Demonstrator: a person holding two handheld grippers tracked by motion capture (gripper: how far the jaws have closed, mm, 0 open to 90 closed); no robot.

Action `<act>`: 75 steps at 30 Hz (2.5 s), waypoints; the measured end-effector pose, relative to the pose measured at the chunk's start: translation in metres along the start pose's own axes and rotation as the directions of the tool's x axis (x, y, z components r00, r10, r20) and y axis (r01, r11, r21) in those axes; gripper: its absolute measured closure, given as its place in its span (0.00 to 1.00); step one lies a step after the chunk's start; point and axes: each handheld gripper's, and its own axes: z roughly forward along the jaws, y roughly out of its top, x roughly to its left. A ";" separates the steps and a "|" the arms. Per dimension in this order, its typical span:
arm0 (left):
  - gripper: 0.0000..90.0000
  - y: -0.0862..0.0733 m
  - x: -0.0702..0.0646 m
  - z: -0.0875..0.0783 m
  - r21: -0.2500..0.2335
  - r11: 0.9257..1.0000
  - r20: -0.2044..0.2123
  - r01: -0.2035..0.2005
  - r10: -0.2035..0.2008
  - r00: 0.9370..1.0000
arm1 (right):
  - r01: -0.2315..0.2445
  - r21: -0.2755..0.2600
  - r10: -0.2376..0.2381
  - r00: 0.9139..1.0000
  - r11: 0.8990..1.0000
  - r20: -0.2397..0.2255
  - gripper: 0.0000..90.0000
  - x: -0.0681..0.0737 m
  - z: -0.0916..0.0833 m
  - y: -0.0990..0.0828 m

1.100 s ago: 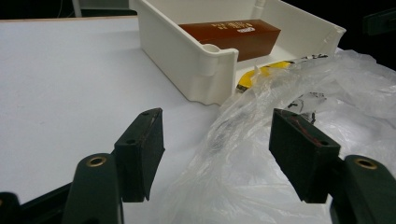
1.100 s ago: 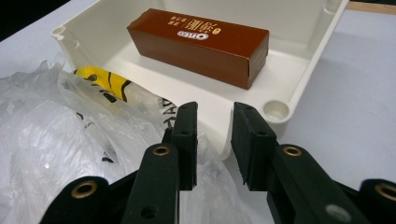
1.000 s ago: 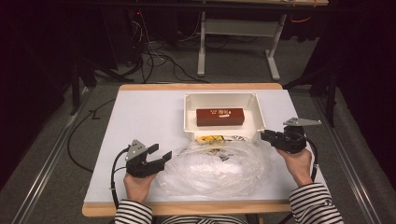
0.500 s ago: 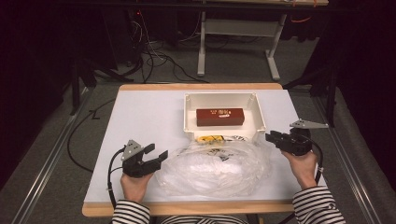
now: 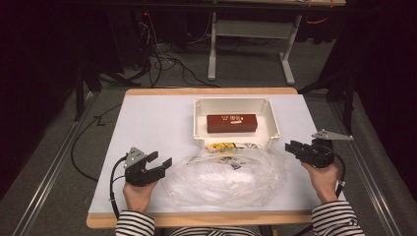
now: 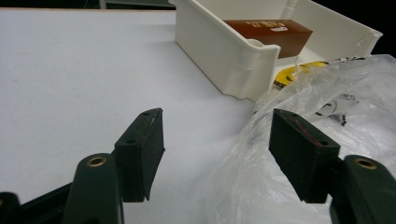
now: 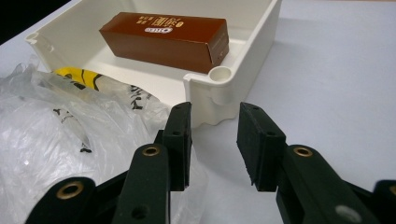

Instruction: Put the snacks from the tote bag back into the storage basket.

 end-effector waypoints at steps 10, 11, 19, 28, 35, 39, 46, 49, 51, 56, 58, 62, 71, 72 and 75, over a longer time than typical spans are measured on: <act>0.40 -0.004 0.005 0.003 0.017 1.000 -0.015 0.012 -0.012 1.000 | -0.026 -0.001 0.026 0.999 1.000 0.025 0.72 -0.007 -0.003 -0.012; 0.40 -0.004 0.005 0.004 0.019 1.000 -0.017 0.013 -0.013 1.000 | -0.032 -0.003 0.032 0.999 0.999 0.027 0.72 -0.007 -0.003 -0.014; 0.40 -0.008 0.010 0.007 0.023 0.999 -0.031 0.034 -0.034 0.999 | -0.050 0.001 0.050 0.998 0.999 0.045 0.71 -0.012 0.000 -0.023; 0.40 -0.009 0.015 0.014 0.027 0.998 -0.054 0.053 -0.051 0.997 | -0.059 -0.001 0.059 0.996 0.998 0.064 0.71 -0.015 0.006 -0.030; 0.40 -0.011 0.018 0.019 0.027 0.997 -0.071 0.069 -0.067 0.995 | -0.076 -0.005 0.076 0.994 0.997 0.077 0.71 -0.016 0.012 -0.033; 0.39 -0.012 0.021 0.022 0.030 0.996 -0.083 0.080 -0.078 0.994 | -0.076 -0.005 0.076 0.994 0.997 0.084 0.71 -0.017 0.016 -0.035; 0.39 -0.015 0.023 0.025 0.040 0.996 -0.106 0.081 -0.076 0.991 | -0.080 -0.001 0.080 0.992 0.997 0.101 0.70 -0.019 0.021 -0.035; 0.39 -0.016 0.026 0.026 0.043 0.995 -0.109 0.091 -0.086 0.990 | -0.075 0.002 0.074 0.991 0.997 0.110 0.70 -0.019 0.023 -0.036; 0.39 -0.017 0.026 0.027 0.046 0.995 -0.117 0.090 -0.084 0.990 | -0.075 0.004 0.074 0.991 0.997 0.116 0.70 -0.020 0.023 -0.036; 0.39 -0.017 0.027 0.029 0.047 0.995 -0.125 0.089 -0.082 0.989 | -0.074 0.004 0.073 0.989 0.997 0.129 0.70 -0.020 0.025 -0.037; 0.39 -0.017 0.027 0.030 0.049 0.995 -0.128 0.090 -0.083 0.988 | -0.073 0.011 0.071 0.988 0.997 0.135 0.69 -0.020 0.026 -0.038; 0.39 -0.017 0.027 0.031 0.049 0.995 -0.133 0.091 -0.084 0.988 | -0.074 0.015 0.071 0.988 0.997 0.140 0.68 -0.021 0.027 -0.038; 0.39 -0.018 0.028 0.034 0.054 0.994 -0.143 0.093 -0.085 0.986 | -0.070 0.023 0.066 0.987 0.997 0.146 0.68 -0.020 0.031 -0.039; 0.39 -0.018 0.028 0.034 0.057 0.994 -0.145 0.092 -0.083 0.986 | -0.069 0.020 0.066 0.987 0.997 0.145 0.68 -0.020 0.031 -0.039; 0.39 -0.018 0.028 0.035 0.061 0.994 -0.149 0.090 -0.080 0.986 | -0.070 0.022 0.066 0.987 0.997 0.146 0.68 -0.020 0.033 -0.039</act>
